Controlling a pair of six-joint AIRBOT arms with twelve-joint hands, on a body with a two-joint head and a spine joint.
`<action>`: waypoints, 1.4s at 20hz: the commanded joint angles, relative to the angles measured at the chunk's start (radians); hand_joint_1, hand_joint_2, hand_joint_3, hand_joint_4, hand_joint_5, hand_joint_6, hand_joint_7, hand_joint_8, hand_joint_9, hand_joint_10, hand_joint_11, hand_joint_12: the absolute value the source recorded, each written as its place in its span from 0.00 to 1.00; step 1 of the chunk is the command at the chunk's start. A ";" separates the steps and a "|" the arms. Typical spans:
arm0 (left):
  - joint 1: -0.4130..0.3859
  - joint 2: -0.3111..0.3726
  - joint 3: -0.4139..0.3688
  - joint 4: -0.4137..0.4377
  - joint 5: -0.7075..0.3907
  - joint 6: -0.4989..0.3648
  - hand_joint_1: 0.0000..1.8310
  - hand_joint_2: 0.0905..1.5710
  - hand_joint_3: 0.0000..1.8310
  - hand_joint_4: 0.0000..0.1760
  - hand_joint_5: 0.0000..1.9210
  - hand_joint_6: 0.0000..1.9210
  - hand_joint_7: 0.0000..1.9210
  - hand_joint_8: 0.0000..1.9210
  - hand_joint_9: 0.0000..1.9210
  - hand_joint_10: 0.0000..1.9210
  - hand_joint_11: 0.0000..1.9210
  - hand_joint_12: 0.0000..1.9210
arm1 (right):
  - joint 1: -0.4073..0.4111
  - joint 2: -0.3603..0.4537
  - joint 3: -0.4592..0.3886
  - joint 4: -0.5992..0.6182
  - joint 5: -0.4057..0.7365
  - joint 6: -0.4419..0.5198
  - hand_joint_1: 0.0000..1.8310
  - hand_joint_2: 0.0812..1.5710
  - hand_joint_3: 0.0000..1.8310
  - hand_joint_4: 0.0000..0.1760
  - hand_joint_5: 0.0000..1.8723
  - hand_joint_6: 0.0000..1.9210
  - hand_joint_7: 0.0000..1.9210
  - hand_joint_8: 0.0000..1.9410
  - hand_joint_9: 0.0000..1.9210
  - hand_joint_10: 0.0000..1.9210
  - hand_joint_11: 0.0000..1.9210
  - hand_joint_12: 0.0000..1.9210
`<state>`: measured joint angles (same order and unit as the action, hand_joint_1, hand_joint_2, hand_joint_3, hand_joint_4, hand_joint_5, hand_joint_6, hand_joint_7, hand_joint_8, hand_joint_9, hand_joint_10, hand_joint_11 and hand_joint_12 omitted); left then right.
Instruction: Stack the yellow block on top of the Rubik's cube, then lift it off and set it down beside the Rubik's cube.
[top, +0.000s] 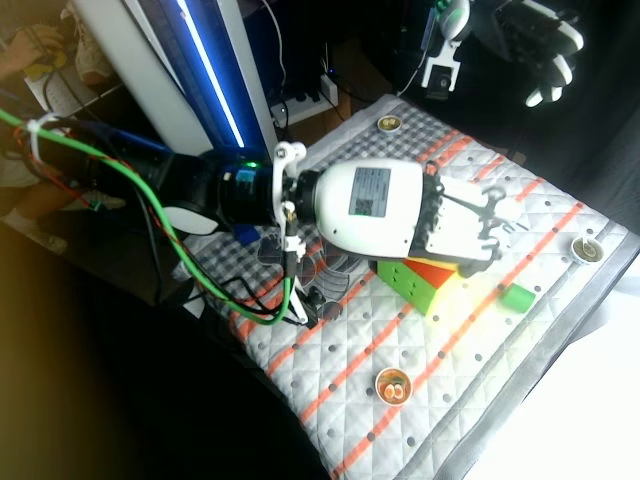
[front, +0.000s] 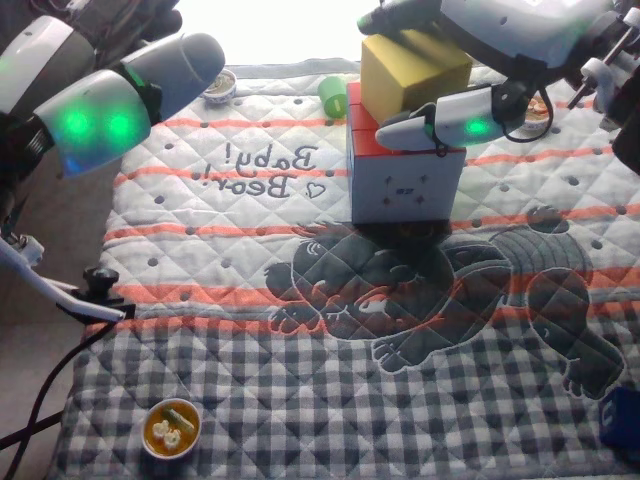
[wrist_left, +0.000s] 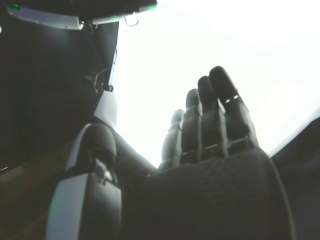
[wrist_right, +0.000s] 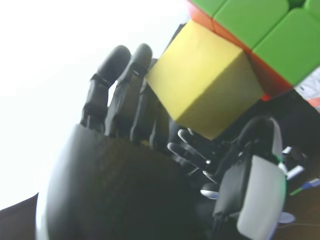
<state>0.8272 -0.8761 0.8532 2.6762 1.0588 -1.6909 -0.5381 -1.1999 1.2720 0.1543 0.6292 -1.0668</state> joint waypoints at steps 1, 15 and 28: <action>-0.004 0.003 0.000 0.028 0.136 -0.016 0.17 0.77 0.00 0.44 0.04 0.00 0.13 0.01 0.08 0.24 0.00 0.75 | 0.013 -0.003 0.003 -0.002 0.088 0.001 0.59 0.65 0.00 0.00 0.48 0.03 0.40 0.29 0.20 0.61 0.01 0.94; 0.045 0.011 -0.009 -0.005 0.167 -0.043 0.25 0.83 0.00 0.18 0.08 0.01 0.15 0.01 0.00 0.47 0.00 0.87 | 0.040 0.052 -0.089 -0.009 0.232 0.002 0.66 0.77 0.00 0.00 0.43 0.70 0.37 0.69 0.27 0.70 0.13 0.94; 0.118 0.044 -0.042 -0.046 0.243 -0.061 0.24 0.81 0.00 0.15 0.09 0.02 0.16 0.02 0.00 0.51 0.00 0.84 | -0.232 0.258 -0.339 -0.086 0.529 0.004 0.66 0.74 0.00 0.00 0.46 0.58 0.47 0.67 0.39 0.77 0.26 0.98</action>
<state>0.9531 -0.8364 0.8131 2.5919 1.1732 -1.7435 -0.8005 -0.9367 0.9245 0.0757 1.0214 -1.0660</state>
